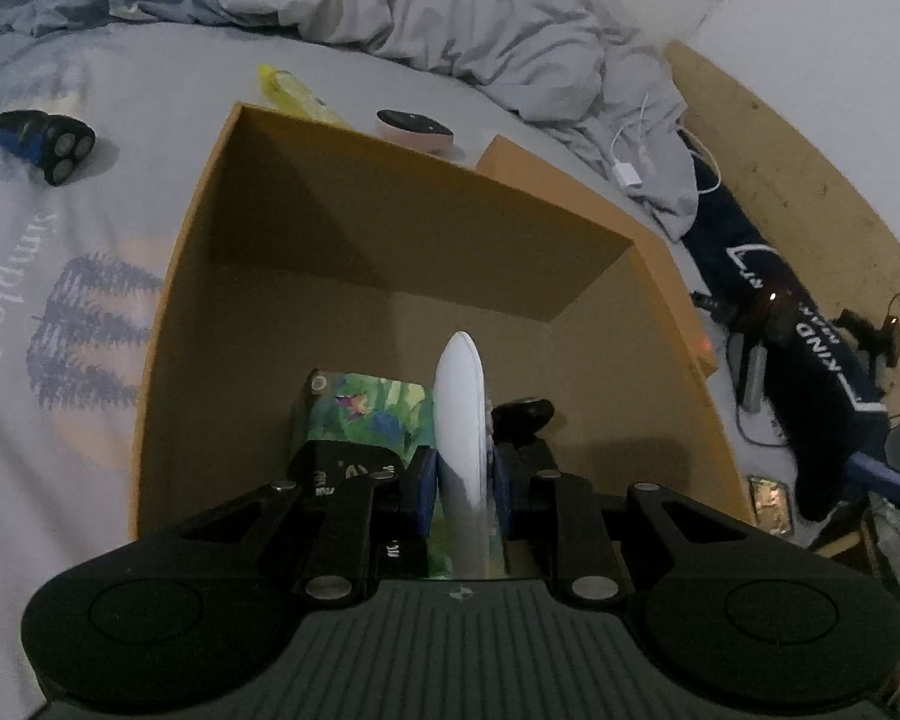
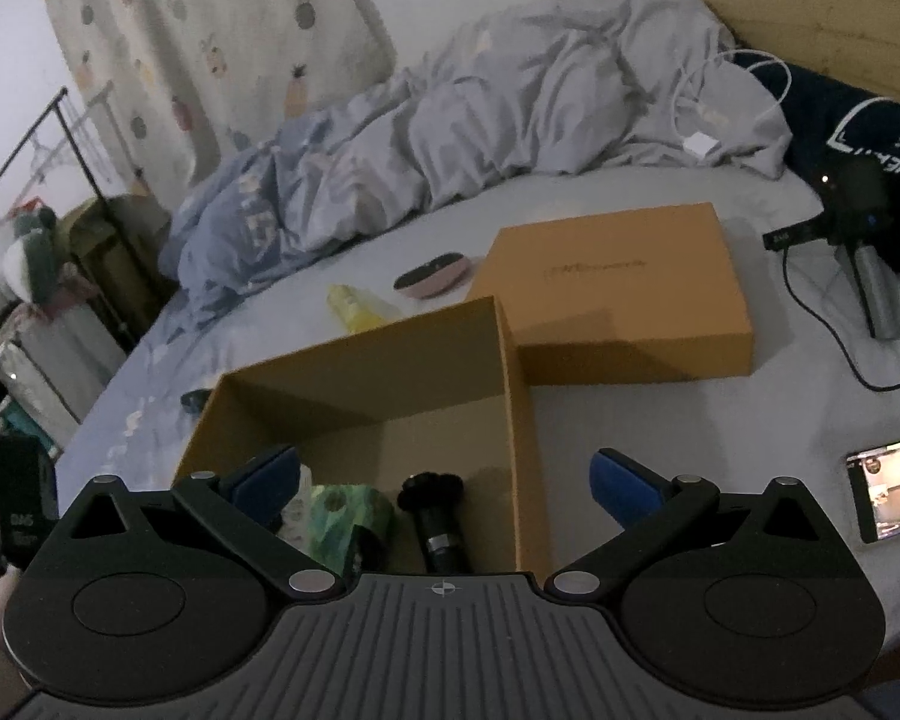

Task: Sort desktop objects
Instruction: 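Lower the remote into the box and open the left gripper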

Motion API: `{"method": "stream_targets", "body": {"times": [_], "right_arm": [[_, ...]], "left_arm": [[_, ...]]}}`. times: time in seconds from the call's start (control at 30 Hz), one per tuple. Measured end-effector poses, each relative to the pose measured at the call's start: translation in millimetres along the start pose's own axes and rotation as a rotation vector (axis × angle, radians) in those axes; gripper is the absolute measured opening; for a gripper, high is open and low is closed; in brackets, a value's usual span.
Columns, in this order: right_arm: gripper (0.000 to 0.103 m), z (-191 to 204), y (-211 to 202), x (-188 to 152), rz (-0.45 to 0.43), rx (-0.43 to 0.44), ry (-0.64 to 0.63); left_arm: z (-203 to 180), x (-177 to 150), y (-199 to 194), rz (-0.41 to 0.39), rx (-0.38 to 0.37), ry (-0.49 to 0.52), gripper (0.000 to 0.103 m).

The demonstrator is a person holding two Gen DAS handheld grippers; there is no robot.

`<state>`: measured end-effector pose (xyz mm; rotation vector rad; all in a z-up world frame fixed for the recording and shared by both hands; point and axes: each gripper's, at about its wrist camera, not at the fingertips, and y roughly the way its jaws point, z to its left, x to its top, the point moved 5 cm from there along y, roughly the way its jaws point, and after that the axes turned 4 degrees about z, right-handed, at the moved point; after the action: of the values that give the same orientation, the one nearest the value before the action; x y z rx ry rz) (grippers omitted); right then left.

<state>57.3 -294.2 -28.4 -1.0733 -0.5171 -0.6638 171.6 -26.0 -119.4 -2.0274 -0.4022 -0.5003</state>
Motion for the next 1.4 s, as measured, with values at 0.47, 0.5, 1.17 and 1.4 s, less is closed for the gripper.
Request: {"method": "stream_targets", "body": {"times": [0.47, 0.5, 1.17, 1.4], "right_arm": [[0.103, -4.1, 16.1, -3.1, 0.033, -0.004, 0.001], [0.103, -4.3, 17.0, -3.4, 0.035, -0.005, 0.001], [0.103, -1.2, 14.4, -3.9, 0.035, -0.017, -0.016], [0.103, 2.3, 6.8, -4.6, 0.026, -0.021, -0.025]], "left_arm": [[1.3, -3.6, 10.7, 0.019, 0.062, 0.043, 0.025], [1.8, -3.2, 11.1, 0.019, 0.071, 0.046, 0.028], [-1.6, 2.0, 3.6, -0.010, 0.122, 0.067, 0.070], [-11.6, 3.9, -6.2, -0.044, 0.119, 0.094, 0.085]]}}
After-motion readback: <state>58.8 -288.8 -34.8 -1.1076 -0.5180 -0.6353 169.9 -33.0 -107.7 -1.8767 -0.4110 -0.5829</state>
